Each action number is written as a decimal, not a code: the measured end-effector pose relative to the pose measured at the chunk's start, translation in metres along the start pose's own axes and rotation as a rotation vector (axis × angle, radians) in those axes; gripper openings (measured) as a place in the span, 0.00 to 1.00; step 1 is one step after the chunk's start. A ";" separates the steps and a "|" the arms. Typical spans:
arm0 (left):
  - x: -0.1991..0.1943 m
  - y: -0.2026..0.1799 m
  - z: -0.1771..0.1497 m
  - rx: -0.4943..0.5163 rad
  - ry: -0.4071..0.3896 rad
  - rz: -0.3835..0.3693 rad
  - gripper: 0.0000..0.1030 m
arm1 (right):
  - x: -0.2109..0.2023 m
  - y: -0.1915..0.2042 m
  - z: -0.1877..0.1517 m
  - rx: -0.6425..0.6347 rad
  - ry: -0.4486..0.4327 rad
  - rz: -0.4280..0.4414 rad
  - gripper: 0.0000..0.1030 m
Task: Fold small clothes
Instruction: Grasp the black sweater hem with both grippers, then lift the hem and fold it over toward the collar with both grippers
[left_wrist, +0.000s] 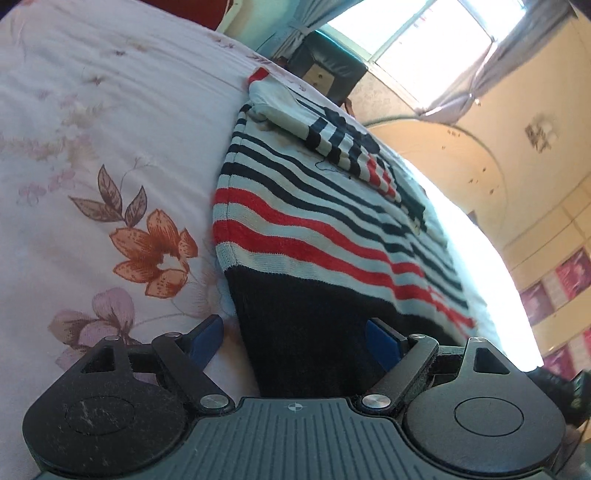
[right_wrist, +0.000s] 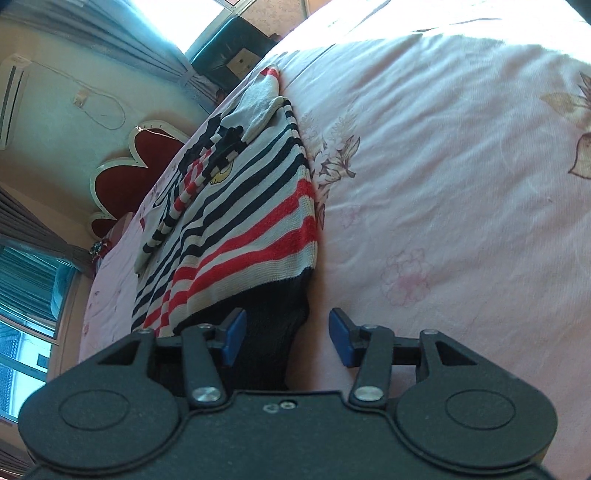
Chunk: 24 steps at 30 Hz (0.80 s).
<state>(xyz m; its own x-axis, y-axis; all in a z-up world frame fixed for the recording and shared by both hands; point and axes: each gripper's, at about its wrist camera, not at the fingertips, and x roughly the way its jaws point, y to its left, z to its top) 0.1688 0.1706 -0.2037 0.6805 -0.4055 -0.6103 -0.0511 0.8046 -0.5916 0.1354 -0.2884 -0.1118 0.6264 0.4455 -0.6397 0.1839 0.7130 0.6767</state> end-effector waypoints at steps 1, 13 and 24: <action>0.000 0.006 0.002 -0.040 0.007 -0.033 0.75 | 0.001 -0.002 0.001 0.014 0.002 0.016 0.47; 0.054 0.024 0.020 -0.186 0.083 -0.244 0.57 | 0.047 0.012 0.013 0.016 0.097 0.134 0.33; 0.004 0.003 0.025 -0.044 -0.087 -0.228 0.04 | 0.008 0.044 0.008 -0.211 0.000 0.112 0.06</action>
<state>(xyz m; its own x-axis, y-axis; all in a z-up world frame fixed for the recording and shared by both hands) 0.1896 0.1816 -0.1949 0.7385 -0.5340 -0.4116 0.0806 0.6761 -0.7324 0.1547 -0.2581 -0.0845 0.6343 0.5282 -0.5646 -0.0490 0.7563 0.6524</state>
